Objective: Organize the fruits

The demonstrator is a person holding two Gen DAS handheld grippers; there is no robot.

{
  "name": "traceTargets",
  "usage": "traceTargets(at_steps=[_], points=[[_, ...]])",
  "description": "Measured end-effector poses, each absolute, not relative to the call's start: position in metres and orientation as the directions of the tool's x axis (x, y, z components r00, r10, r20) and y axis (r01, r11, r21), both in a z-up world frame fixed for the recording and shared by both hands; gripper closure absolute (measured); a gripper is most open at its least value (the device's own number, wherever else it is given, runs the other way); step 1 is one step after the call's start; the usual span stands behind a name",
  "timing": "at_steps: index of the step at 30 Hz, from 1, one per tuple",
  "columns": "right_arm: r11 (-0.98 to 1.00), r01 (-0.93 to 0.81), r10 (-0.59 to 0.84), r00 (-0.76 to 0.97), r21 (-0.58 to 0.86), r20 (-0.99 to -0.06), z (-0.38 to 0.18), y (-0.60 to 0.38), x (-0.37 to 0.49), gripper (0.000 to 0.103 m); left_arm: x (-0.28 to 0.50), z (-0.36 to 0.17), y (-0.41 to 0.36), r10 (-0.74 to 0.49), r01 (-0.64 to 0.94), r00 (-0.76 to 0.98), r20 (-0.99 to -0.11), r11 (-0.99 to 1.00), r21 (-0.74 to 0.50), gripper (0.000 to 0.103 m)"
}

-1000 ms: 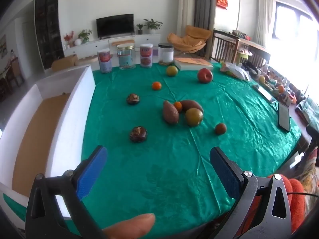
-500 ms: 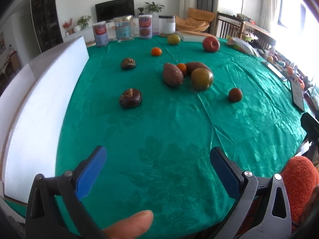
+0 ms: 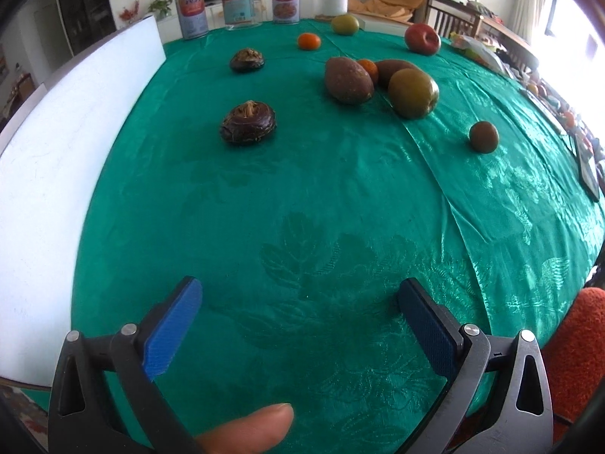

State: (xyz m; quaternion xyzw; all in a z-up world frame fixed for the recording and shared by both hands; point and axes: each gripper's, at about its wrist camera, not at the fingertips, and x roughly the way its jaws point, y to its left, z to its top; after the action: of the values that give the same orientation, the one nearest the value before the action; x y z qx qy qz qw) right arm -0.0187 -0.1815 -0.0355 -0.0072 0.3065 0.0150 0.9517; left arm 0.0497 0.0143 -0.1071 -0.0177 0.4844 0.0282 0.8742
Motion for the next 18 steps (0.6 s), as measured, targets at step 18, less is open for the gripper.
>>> traceTargets(at_steps=[18], points=[[0.999,-0.029,0.017,0.799,-0.012,-0.601,-0.0371,-0.1823,-0.0153,0.000,0.0521,-0.1068,0.0179,0.029,-0.072,0.496,-0.868,0.997,-0.008,0.000]])
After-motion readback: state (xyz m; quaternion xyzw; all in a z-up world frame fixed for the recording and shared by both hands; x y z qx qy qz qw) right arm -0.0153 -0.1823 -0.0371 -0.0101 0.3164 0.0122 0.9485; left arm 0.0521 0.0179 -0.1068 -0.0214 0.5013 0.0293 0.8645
